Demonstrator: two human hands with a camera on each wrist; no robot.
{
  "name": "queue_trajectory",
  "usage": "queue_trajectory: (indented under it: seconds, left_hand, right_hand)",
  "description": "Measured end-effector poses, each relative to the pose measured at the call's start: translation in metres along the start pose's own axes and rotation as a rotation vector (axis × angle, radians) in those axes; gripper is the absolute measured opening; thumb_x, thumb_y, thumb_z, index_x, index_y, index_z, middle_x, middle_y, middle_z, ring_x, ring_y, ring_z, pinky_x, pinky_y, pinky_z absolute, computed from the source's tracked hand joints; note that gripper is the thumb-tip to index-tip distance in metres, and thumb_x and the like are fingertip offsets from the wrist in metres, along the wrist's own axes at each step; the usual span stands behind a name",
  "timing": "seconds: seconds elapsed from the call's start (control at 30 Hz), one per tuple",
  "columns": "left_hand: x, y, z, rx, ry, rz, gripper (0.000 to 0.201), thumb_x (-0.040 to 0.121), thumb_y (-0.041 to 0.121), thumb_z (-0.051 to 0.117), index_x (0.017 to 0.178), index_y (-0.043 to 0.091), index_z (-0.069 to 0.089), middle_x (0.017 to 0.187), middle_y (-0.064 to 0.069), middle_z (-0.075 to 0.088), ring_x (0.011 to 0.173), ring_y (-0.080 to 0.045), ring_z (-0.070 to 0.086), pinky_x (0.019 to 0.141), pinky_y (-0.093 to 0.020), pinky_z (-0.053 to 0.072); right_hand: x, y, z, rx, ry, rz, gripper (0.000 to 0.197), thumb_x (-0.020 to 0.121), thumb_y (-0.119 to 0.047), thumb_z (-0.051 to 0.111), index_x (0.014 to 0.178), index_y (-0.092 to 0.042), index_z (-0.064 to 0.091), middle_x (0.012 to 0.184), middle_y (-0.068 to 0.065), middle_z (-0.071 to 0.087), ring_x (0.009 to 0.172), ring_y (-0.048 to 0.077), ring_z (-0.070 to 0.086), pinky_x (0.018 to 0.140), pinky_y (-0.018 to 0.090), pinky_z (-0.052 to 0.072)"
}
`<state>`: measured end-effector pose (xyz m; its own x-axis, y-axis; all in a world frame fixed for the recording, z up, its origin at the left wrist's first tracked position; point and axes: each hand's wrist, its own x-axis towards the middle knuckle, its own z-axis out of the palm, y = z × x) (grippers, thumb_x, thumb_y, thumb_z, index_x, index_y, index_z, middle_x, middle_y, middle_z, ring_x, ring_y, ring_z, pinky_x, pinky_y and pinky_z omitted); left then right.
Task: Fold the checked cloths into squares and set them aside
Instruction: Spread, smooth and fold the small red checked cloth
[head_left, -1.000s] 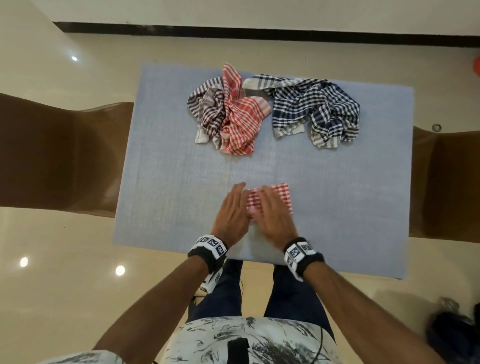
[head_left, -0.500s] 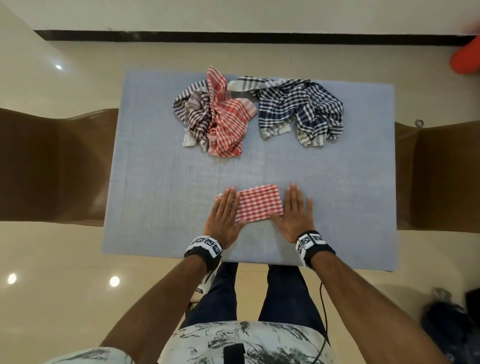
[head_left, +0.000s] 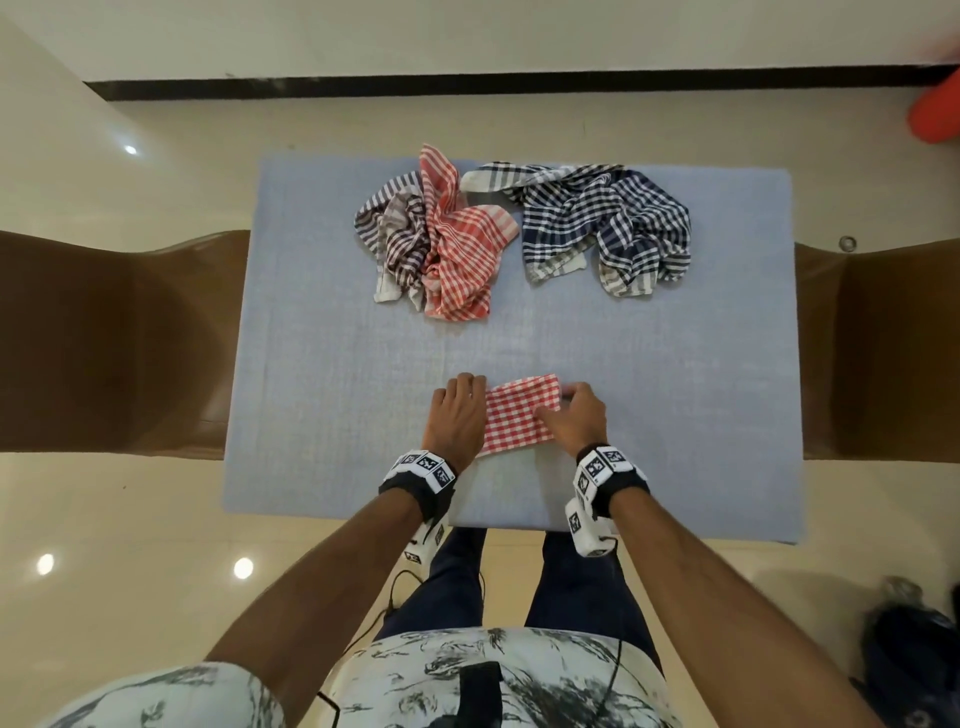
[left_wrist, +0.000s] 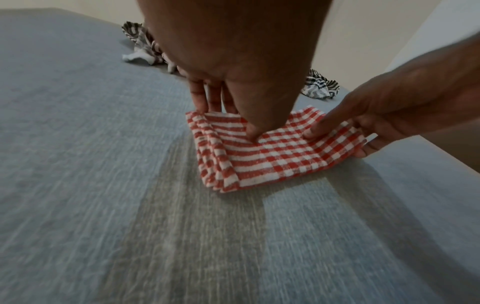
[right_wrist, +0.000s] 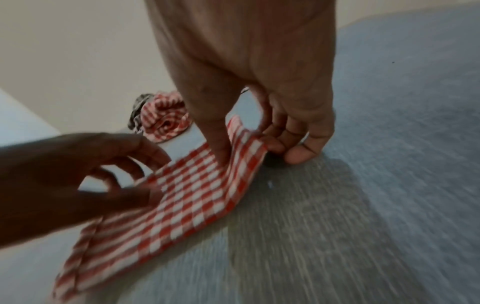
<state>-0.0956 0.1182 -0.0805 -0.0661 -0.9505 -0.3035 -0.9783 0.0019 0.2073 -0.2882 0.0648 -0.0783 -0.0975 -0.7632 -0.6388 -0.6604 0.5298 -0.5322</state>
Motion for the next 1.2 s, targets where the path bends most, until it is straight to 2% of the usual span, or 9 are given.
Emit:
queue_trajectory:
  seconds: [0.13, 0.23, 0.4, 0.63, 0.73, 0.83, 0.9, 1.07, 1.2]
  left_hand:
    - [-0.011, 0.002, 0.002, -0.03, 0.108, 0.092, 0.039, 0.093, 0.02, 0.067, 0.128, 0.012, 0.053, 0.125, -0.011, 0.057, 0.108, -0.025, 0.058, 0.09, -0.036, 0.054]
    - [-0.027, 0.005, 0.016, -0.058, 0.101, 0.195, 0.036, 0.096, 0.02, 0.065, 0.13, 0.014, 0.052, 0.125, -0.01, 0.057, 0.108, -0.025, 0.06, 0.092, -0.038, 0.054]
    - [-0.033, 0.01, 0.031, -0.146, 0.086, 0.154, 0.056, 0.093, 0.016, 0.067, 0.145, 0.015, 0.044, 0.132, -0.013, 0.055, 0.117, -0.029, 0.058, 0.1, -0.044, 0.053]
    - [-0.01, 0.031, 0.018, -0.242, -0.016, 0.179, 0.076, 0.089, 0.007, 0.067, 0.157, 0.02, 0.035, 0.13, -0.016, 0.054, 0.108, -0.029, 0.06, 0.089, -0.042, 0.057]
    - [0.0, 0.035, -0.001, -0.428, -0.1, 0.109, 0.058, 0.09, 0.007, 0.064, 0.146, 0.018, 0.051, 0.124, -0.015, 0.063, 0.103, -0.029, 0.064, 0.088, -0.043, 0.057]
    - [0.009, 0.021, -0.024, -0.679, -0.171, 0.023, 0.019, 0.099, 0.01, 0.056, 0.109, 0.009, 0.071, 0.101, -0.01, 0.075, 0.085, -0.023, 0.067, 0.079, -0.033, 0.05]
    - [0.009, 0.004, -0.03, -0.745, -0.194, -0.092, 0.023, 0.103, 0.012, 0.051, 0.094, 0.004, 0.071, 0.092, -0.013, 0.075, 0.081, -0.028, 0.067, 0.076, -0.033, 0.046]
    - [0.005, -0.029, -0.031, -1.166, -0.259, -0.432, 0.044, 0.107, 0.038, 0.048, 0.099, 0.004, 0.074, 0.094, -0.017, 0.076, 0.088, -0.031, 0.075, 0.083, -0.042, 0.064]
    - [0.005, -0.031, -0.026, -0.892, -0.247, -0.323, 0.033, 0.097, 0.04, 0.066, 0.113, 0.012, 0.074, 0.106, -0.007, 0.076, 0.096, -0.021, 0.072, 0.088, -0.035, 0.06]
  right_hand:
    - [0.007, -0.006, -0.01, -0.032, -0.079, -0.007, 0.021, 0.078, -0.025, 0.086, 0.084, -0.009, 0.074, 0.086, 0.005, 0.076, 0.078, 0.02, 0.072, 0.074, 0.037, 0.062]
    - [0.002, -0.007, -0.013, -0.02, -0.055, -0.032, 0.023, 0.08, -0.023, 0.086, 0.076, -0.01, 0.067, 0.076, 0.003, 0.071, 0.067, 0.015, 0.064, 0.058, 0.025, 0.049]
    - [-0.006, -0.002, -0.024, 0.04, -0.013, -0.104, 0.021, 0.081, -0.018, 0.086, 0.091, -0.007, 0.071, 0.084, 0.001, 0.071, 0.071, 0.01, 0.064, 0.062, 0.02, 0.051]
    - [-0.021, -0.014, -0.041, 0.05, 0.071, -0.235, 0.038, 0.087, -0.015, 0.08, 0.123, -0.018, 0.067, 0.103, -0.003, 0.07, 0.083, 0.004, 0.063, 0.068, 0.014, 0.051]
    - [-0.035, -0.023, -0.032, -0.024, 0.067, -0.345, 0.042, 0.087, -0.017, 0.077, 0.127, -0.022, 0.065, 0.101, -0.002, 0.069, 0.082, 0.01, 0.066, 0.073, 0.03, 0.061]
    - [-0.049, -0.027, -0.011, -0.106, 0.039, -0.418, 0.048, 0.084, -0.017, 0.076, 0.129, -0.022, 0.061, 0.104, 0.001, 0.066, 0.085, 0.014, 0.064, 0.078, 0.039, 0.059]
    - [-0.058, -0.03, 0.004, -0.124, 0.01, -0.456, 0.051, 0.083, -0.02, 0.076, 0.131, -0.021, 0.057, 0.111, 0.002, 0.064, 0.093, 0.016, 0.062, 0.083, 0.037, 0.057]
    - [-0.072, -0.032, 0.038, -0.167, -0.081, -0.507, 0.062, 0.086, -0.032, 0.078, 0.137, -0.015, 0.049, 0.128, 0.006, 0.06, 0.109, 0.019, 0.06, 0.089, 0.03, 0.052]
    - [-0.071, -0.026, 0.051, -0.178, -0.156, -0.496, 0.059, 0.089, -0.03, 0.075, 0.139, -0.019, 0.048, 0.133, 0.001, 0.06, 0.114, 0.017, 0.062, 0.097, 0.034, 0.056]
